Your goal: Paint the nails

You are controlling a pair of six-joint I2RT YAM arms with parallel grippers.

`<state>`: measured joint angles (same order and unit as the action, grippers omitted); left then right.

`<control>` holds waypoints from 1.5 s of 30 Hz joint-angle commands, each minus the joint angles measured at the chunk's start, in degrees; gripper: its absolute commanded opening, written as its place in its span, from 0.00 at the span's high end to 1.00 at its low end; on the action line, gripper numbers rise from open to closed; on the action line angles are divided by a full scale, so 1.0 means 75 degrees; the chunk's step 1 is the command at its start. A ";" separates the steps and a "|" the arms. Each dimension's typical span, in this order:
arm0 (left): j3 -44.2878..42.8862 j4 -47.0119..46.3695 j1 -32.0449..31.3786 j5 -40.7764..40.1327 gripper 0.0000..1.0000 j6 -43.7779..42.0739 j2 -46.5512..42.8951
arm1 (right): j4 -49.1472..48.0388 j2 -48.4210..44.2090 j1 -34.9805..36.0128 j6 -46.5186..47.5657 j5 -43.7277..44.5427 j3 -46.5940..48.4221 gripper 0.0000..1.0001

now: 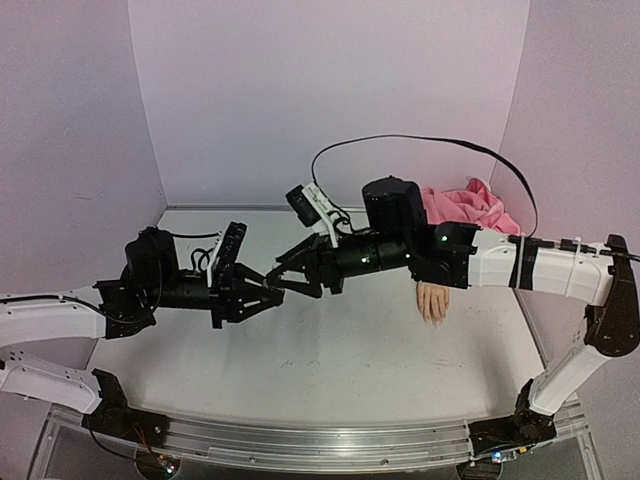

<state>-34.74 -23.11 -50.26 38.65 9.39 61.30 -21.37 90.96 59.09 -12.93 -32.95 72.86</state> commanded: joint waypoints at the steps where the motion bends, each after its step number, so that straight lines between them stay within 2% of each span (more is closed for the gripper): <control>1: 0.0120 -0.0392 0.0051 -0.2206 1.00 -0.0514 -0.0189 | 0.0542 -0.0506 0.0057 -0.0776 0.2731 0.0395 0.31; 2: 0.0140 -0.0311 0.0046 -0.2670 1.00 -0.0607 -0.0236 | 0.0658 -0.0493 0.0058 -0.0993 0.3060 0.0444 0.26; 5: 0.0178 -0.0084 0.0045 -0.3727 1.00 -0.0827 -0.0337 | 0.0727 -0.0357 0.0064 -0.1634 0.3531 0.0518 0.19; 11: 0.0085 0.0071 0.0045 -0.4553 1.00 -0.0953 -0.0258 | 0.0944 0.0429 0.0144 -0.2323 0.4032 0.1270 0.20; 14: 0.0008 0.0197 0.0045 -0.4643 1.00 -0.0992 -0.0188 | 0.1099 0.0915 0.0222 -0.2490 0.4161 0.1833 0.24; 20: -0.0032 0.0278 0.0045 -0.4778 1.00 -0.0944 -0.0152 | 0.1521 0.1629 0.0374 -0.2752 0.4701 0.2737 0.42; 25: -0.0066 0.0292 0.0045 -0.4804 1.00 -0.0874 -0.0042 | 0.1533 0.1961 0.0522 -0.2758 0.4650 0.3095 0.56; 30: -0.0130 0.0304 0.0045 -0.4882 1.00 -0.0821 0.0018 | 0.1525 0.2146 0.0585 -0.2833 0.4476 0.3151 0.59; 34: -0.0204 0.0304 0.0045 -0.4890 1.00 -0.0768 0.0011 | 0.1508 0.2137 0.0577 -0.2802 0.4457 0.3047 0.66; 37: -0.0253 0.0316 0.0045 -0.4786 1.00 -0.0646 0.0018 | 0.1410 0.2026 0.0578 -0.2711 0.4452 0.2870 0.75; 41: -0.0274 0.0304 0.0055 -0.4132 1.00 -0.0410 -0.0054 | 0.1252 0.1682 0.0522 -0.2186 0.4169 0.2446 1.00; 44: -0.0390 0.0294 0.0077 -0.2609 1.00 -0.0384 -0.0045 | 0.0826 0.1113 0.0194 -0.1419 0.3160 0.1715 1.00; 45: -0.0466 0.0268 0.0090 -0.1809 1.00 -0.0384 -0.0007 | 0.0507 0.0884 -0.0013 -0.1136 0.2256 0.1367 1.00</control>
<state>-33.39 -16.84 -49.56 7.88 5.37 61.58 -11.75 104.92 62.26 -29.41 -2.35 89.52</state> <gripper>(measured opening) 0.217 0.127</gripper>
